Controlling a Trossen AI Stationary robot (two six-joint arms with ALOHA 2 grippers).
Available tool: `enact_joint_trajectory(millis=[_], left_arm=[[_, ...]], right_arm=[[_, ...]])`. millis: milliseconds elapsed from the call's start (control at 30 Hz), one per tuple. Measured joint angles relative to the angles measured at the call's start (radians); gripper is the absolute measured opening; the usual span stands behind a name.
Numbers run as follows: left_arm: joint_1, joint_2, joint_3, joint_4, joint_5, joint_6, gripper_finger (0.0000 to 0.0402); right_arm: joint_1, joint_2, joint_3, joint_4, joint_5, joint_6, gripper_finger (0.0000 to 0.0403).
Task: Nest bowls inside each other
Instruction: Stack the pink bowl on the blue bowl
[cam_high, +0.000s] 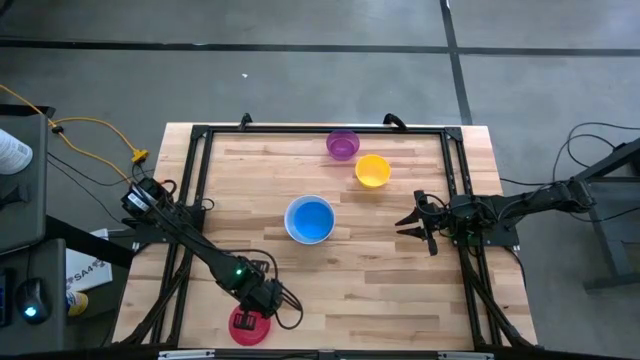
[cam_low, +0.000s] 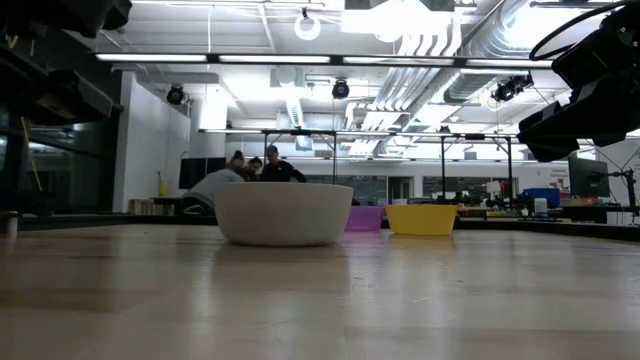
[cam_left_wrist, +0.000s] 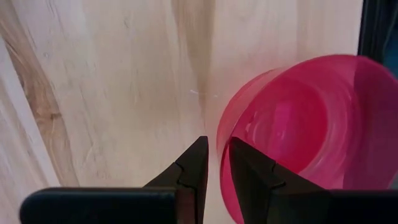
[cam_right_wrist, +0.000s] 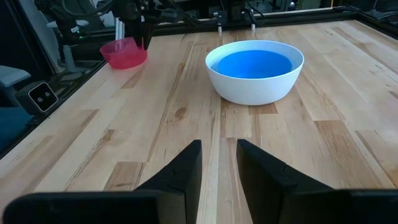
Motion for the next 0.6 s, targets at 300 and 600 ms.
enact_joint_trajectory(millis=[300,600], left_arm=[[0.002,0.000,0.000,-0.011,0.000,-0.027,0.0065],[0.002,0.000,0.000,-0.013,0.000,-0.038,0.0065]], right_arm=[[0.000,0.000,0.000,0.000,0.000,0.000,0.0094],[0.000,0.000,0.000,0.000,0.000,0.000,0.0094]])
